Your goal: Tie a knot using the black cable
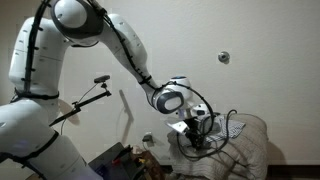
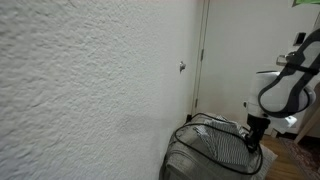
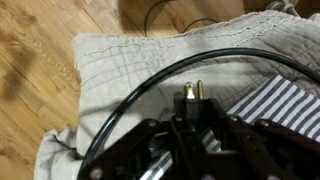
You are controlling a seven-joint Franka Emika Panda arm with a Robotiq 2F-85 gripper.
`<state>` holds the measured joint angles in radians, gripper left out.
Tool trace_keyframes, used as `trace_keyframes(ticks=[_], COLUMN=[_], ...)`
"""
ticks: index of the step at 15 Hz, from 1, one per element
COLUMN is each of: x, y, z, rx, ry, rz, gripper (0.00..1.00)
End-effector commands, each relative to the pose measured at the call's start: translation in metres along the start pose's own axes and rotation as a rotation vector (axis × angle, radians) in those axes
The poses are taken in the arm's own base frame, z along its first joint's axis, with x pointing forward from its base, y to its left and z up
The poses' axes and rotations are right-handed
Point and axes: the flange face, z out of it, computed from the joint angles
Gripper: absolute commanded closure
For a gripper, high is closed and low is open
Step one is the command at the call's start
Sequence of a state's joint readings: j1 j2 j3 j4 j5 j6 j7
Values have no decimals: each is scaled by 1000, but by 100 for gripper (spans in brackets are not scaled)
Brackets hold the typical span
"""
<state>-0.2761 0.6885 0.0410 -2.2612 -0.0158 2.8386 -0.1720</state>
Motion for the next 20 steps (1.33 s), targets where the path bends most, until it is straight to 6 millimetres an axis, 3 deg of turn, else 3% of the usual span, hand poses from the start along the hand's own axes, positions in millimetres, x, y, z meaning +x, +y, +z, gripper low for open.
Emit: trace_keyframes(ticks=[1,6,11,12,17,18,20], x=[-2,-6,0,7,7,8,13], y=[-4,-4,-4,-1,-2,-6,-9], z=[-22,-61,-86,-74,-78,-75,-76], rx=[-25,-103,-131,-129,-129,-135,-180], ry=[14,68,151,112,126,116,118], rz=[-3,23,50,32,31,18,27], gripper=[93,93,93,72,72,93,93])
